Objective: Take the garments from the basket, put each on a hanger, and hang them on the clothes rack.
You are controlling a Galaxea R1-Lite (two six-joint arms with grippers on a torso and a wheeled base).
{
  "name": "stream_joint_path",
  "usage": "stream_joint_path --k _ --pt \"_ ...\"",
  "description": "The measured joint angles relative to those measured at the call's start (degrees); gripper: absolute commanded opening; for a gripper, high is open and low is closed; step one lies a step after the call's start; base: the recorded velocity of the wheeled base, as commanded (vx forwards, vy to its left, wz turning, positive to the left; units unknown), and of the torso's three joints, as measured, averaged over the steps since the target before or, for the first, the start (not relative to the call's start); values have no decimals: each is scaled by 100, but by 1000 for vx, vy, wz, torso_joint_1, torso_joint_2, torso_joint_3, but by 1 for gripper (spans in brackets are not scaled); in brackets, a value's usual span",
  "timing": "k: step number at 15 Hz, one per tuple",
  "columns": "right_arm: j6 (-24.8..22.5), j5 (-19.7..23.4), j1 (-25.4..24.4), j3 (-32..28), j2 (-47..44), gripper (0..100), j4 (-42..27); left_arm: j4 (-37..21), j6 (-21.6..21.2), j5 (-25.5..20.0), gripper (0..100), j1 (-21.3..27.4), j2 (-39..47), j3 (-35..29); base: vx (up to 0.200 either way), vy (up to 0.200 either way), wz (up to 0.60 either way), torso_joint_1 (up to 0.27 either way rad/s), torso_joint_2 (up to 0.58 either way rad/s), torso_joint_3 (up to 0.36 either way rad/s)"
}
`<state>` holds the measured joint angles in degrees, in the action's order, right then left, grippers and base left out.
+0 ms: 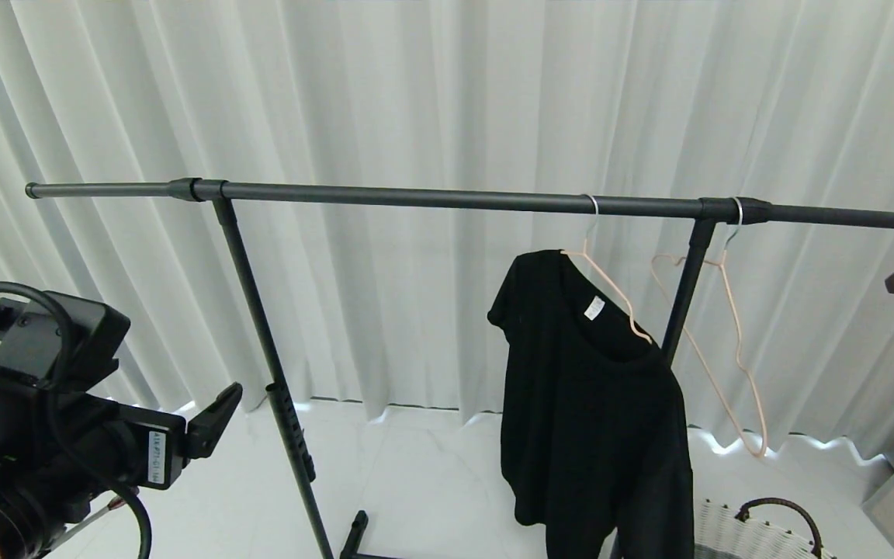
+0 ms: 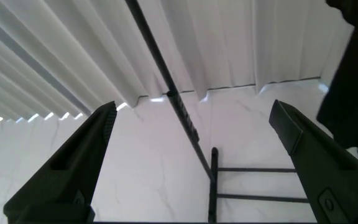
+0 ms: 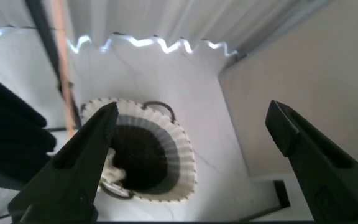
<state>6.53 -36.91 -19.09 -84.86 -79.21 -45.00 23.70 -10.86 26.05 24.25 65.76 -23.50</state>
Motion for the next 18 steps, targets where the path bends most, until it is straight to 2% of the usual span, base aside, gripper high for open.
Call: stream_joint_path --k 3,6,8,11,14,18 --pt "2 -9 62 435 269 100 96 0 -20 30 100 -61 -63 0 -200 0 0 12 4 1" --pt "-22 -12 63 980 428 100 767 2 -20 35 100 -105 -110 5 -200 0 0 -10 1 4" --pt "-30 -17 68 1198 521 100 824 0 -41 49 100 -116 -123 -9 -200 0 0 5 12 2" --pt "-40 -11 74 1287 656 100 835 2 -271 104 100 -116 -184 -63 -200 0 0 2 -2 4" --pt "-55 -11 99 1373 761 100 833 -2 -277 105 100 -245 -254 -61 -200 0 0 -1 2 2" --pt "-129 -9 99 1402 789 100 844 2 -244 107 100 -366 -363 -45 0 0 0 0 0 0"
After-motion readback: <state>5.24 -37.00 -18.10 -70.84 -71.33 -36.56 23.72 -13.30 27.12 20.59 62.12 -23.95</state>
